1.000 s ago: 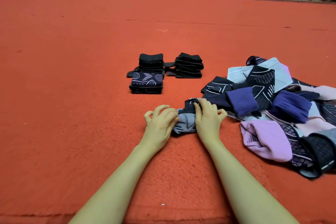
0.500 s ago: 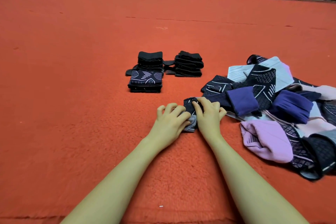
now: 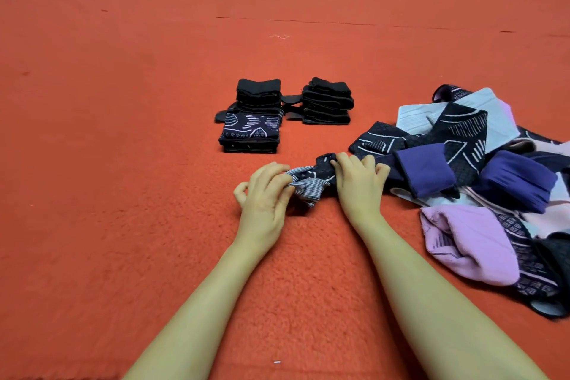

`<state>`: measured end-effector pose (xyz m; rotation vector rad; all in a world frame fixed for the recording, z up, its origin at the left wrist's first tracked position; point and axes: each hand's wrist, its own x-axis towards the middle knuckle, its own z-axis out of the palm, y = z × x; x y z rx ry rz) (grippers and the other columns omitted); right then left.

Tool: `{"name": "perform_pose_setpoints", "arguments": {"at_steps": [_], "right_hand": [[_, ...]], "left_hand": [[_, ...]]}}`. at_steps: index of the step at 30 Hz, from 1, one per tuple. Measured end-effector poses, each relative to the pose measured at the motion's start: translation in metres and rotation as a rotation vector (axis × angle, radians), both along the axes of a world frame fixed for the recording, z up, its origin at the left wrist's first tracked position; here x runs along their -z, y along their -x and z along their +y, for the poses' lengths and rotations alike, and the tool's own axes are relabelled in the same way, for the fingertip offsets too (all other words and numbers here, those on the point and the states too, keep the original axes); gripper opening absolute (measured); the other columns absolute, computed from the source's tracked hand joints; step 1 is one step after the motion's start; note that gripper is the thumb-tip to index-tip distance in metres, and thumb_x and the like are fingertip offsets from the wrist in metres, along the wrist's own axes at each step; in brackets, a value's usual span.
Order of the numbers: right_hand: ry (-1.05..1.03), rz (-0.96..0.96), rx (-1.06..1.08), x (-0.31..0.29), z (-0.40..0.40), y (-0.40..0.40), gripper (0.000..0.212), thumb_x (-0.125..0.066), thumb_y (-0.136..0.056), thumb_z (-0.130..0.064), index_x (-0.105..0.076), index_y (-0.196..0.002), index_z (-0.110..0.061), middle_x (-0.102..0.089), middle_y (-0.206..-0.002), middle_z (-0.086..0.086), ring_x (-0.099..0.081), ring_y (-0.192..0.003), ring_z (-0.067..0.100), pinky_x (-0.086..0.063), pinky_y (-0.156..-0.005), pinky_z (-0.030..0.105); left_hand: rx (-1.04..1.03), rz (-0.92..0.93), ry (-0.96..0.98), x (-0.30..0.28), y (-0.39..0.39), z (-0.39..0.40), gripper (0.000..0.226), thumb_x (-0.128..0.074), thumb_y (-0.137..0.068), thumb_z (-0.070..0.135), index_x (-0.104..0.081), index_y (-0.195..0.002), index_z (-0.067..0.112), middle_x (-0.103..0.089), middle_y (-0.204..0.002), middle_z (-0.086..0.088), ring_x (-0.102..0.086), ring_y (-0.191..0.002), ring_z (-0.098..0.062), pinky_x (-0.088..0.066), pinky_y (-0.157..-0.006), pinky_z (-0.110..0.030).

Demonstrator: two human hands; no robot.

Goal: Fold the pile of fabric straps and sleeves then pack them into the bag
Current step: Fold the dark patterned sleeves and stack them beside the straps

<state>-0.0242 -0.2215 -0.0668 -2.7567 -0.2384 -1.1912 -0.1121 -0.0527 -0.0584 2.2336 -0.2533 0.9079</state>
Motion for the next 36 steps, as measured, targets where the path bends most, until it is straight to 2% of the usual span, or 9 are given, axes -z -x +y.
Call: {"name": "perform_pose_setpoints", "arguments": {"at_steps": [4, 7, 10, 14, 17, 22, 25, 29, 36], "right_hand": [[-0.032, -0.027, -0.053, 0.002, -0.001, 0.001, 0.028, -0.044, -0.092, -0.032, -0.059, -0.075, -0.015, -0.051, -0.060, -0.001, -0.047, -0.064, 0.025, -0.019, -0.065, 0.034], [-0.067, -0.115, -0.087, 0.003, 0.000, 0.006, 0.025, -0.045, -0.093, -0.032, -0.060, -0.084, -0.015, -0.052, -0.068, -0.001, -0.038, -0.072, 0.021, -0.021, -0.068, 0.035], [-0.104, -0.177, -0.148, 0.001, 0.001, 0.015, 0.014, -0.044, -0.092, -0.029, -0.053, -0.097, -0.019, -0.055, -0.077, 0.002, -0.036, -0.077, 0.019, -0.022, -0.072, 0.036], [-0.142, -0.175, -0.251, -0.004, 0.000, 0.026, 0.012, -0.044, -0.090, -0.024, -0.047, -0.101, -0.021, -0.060, -0.085, 0.000, -0.039, -0.081, 0.015, -0.019, -0.071, 0.035], [-0.172, -0.132, -0.290, -0.010, -0.003, 0.034, 0.011, -0.044, -0.089, -0.024, -0.047, -0.100, -0.022, -0.062, -0.085, -0.003, -0.042, -0.082, 0.014, -0.019, -0.072, 0.035], [-0.151, -0.036, -0.282, -0.024, -0.002, 0.045, 0.042, -0.048, -0.088, -0.045, -0.063, -0.113, -0.015, -0.066, -0.090, -0.006, -0.049, -0.087, 0.016, -0.020, -0.077, 0.035], [-0.154, -0.051, -0.235, -0.037, 0.007, 0.048, 0.046, -0.049, -0.084, -0.058, -0.070, -0.097, -0.019, -0.065, -0.083, -0.008, -0.052, -0.086, 0.019, -0.022, -0.081, 0.038], [-0.062, -0.078, -0.277, -0.046, 0.012, 0.053, 0.038, -0.047, -0.086, -0.053, -0.068, -0.082, -0.022, -0.062, -0.077, -0.010, -0.055, -0.081, 0.021, -0.020, -0.081, 0.037], [0.128, -0.104, -0.394, -0.035, 0.005, 0.060, 0.025, -0.045, -0.085, -0.038, -0.059, -0.092, -0.018, -0.062, -0.084, -0.002, -0.059, -0.075, 0.025, -0.025, -0.076, 0.036]], "left_hand": [[0.022, -0.018, -0.123, 0.002, 0.002, 0.002, 0.013, -0.050, -0.089, 0.032, -0.059, -0.086, 0.024, -0.061, -0.115, 0.010, -0.048, -0.118, -0.010, -0.018, -0.084, -0.028], [0.029, -0.015, -0.205, -0.005, 0.000, -0.002, 0.028, -0.050, -0.087, 0.036, -0.054, -0.066, 0.019, -0.064, -0.089, 0.012, -0.055, -0.105, -0.010, -0.017, -0.080, -0.029], [-0.092, 0.078, -0.125, -0.022, -0.011, -0.011, 0.024, -0.053, -0.088, 0.040, -0.054, -0.073, 0.021, -0.055, -0.072, 0.011, -0.051, -0.087, -0.011, -0.015, -0.076, -0.028], [-0.200, 0.360, -0.267, -0.036, -0.031, -0.021, 0.031, -0.049, -0.096, 0.037, -0.061, -0.119, 0.021, -0.055, -0.113, 0.003, -0.044, -0.112, -0.021, -0.019, -0.087, -0.034], [-0.174, 0.459, -0.370, -0.035, -0.035, -0.023, 0.034, -0.041, -0.100, 0.039, -0.068, -0.107, 0.021, -0.057, -0.117, 0.007, -0.037, -0.116, -0.020, -0.016, -0.085, -0.034], [-0.171, 0.261, -0.311, -0.025, -0.021, -0.014, 0.025, -0.051, -0.096, 0.033, -0.072, -0.091, 0.022, -0.060, -0.103, 0.010, -0.043, -0.108, -0.021, -0.010, -0.078, -0.029], [-0.166, 0.090, -0.300, -0.021, -0.011, -0.011, 0.028, -0.050, -0.089, 0.036, -0.071, -0.076, 0.023, -0.061, -0.084, 0.009, -0.048, -0.095, -0.021, -0.012, -0.076, -0.029], [-0.226, 0.013, -0.343, -0.026, -0.004, -0.010, 0.030, -0.044, -0.087, 0.038, -0.070, -0.076, 0.026, -0.061, -0.078, 0.011, -0.044, -0.094, -0.017, -0.019, -0.077, -0.034], [-0.280, 0.090, -0.398, -0.026, -0.010, -0.005, 0.022, -0.053, -0.084, 0.035, -0.068, -0.071, 0.025, -0.062, -0.073, 0.008, -0.059, -0.082, -0.027, -0.020, -0.075, -0.035]]}}
